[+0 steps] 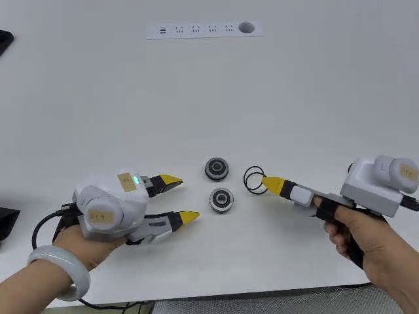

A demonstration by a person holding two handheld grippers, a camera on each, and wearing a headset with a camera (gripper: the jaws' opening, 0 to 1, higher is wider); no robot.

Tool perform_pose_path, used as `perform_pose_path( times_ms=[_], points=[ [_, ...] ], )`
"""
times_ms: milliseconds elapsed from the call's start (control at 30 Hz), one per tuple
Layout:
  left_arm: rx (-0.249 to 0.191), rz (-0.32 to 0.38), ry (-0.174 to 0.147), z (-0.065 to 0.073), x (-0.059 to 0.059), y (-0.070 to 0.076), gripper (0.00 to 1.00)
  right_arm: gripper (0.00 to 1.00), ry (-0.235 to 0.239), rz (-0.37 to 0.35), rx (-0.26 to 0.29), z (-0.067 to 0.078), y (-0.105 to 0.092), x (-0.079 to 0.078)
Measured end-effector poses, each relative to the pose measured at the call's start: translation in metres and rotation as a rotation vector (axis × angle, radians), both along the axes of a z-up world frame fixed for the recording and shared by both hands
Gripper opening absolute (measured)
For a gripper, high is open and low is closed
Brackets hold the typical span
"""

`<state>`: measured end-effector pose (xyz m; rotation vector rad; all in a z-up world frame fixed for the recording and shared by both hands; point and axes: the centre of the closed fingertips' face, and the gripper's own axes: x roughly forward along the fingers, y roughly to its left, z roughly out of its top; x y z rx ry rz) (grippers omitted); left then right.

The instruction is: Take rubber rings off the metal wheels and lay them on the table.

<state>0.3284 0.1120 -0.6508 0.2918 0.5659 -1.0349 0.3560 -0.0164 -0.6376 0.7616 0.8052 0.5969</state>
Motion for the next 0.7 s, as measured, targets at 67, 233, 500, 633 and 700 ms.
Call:
perform_pose_path(
  times_ms=[67, 233, 500, 633, 700],
  points=[
    [0.002, 0.001, 0.002, -0.001, 0.000, 0.000, 0.39, 0.02, 0.008, -0.002, -0.006, -0.002, 0.000, -0.001],
    [0.004, 0.002, 0.007, -0.001, -0.001, 0.000, 0.39, 0.02, 0.029, -0.008, -0.024, -0.011, -0.001, -0.003],
    [0.001, 0.003, 0.005, -0.001, 0.000, 0.000, 0.39, 0.07, 0.012, 0.022, -0.123, -0.020, -0.007, -0.005],
    [0.001, 0.002, 0.001, 0.000, 0.002, -0.001, 0.39, 0.10, -0.014, 0.051, -0.167, -0.021, -0.008, -0.004],
    [-0.003, 0.003, 0.002, 0.001, 0.002, -0.002, 0.38, 0.11, -0.025, 0.048, -0.174, -0.019, -0.009, -0.003]
  ],
)
